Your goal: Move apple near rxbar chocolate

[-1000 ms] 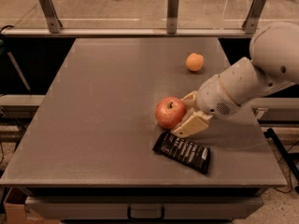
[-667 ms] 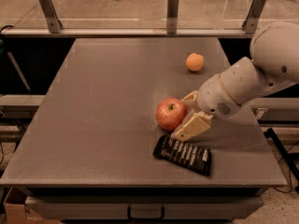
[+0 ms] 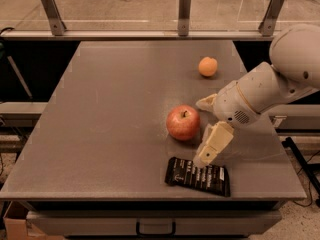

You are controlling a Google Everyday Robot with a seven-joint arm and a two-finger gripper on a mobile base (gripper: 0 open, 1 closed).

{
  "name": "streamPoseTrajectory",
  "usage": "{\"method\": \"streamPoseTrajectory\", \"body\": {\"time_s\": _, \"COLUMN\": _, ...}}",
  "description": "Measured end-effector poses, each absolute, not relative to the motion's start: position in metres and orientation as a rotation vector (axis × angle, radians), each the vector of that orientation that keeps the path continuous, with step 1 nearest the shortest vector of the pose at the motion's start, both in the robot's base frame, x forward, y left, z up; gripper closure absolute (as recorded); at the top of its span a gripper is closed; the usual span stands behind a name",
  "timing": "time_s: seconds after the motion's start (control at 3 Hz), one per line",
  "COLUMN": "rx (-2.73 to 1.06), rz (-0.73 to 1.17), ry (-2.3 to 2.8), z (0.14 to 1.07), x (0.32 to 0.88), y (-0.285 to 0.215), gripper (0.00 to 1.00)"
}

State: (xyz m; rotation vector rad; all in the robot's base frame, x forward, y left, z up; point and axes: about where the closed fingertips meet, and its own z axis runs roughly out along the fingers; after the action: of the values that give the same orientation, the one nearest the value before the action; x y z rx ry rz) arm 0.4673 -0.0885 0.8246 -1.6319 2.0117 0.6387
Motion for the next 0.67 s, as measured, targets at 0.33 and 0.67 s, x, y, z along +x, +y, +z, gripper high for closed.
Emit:
{"method": "streamPoseTrajectory", "body": {"time_s": 0.33, "rx": -1.627, "rz": 0.581, "ry": 2.051, "z": 0.832, "x": 0.478, "y": -0.125, "gripper": 0.0}}
{"method": "streamPoseTrajectory", "body": {"time_s": 0.67, "rx": -1.556, "rz": 0.485, "ry": 2.1, "z": 0.849, "x": 0.489, "y": -0.178, "gripper": 0.0}}
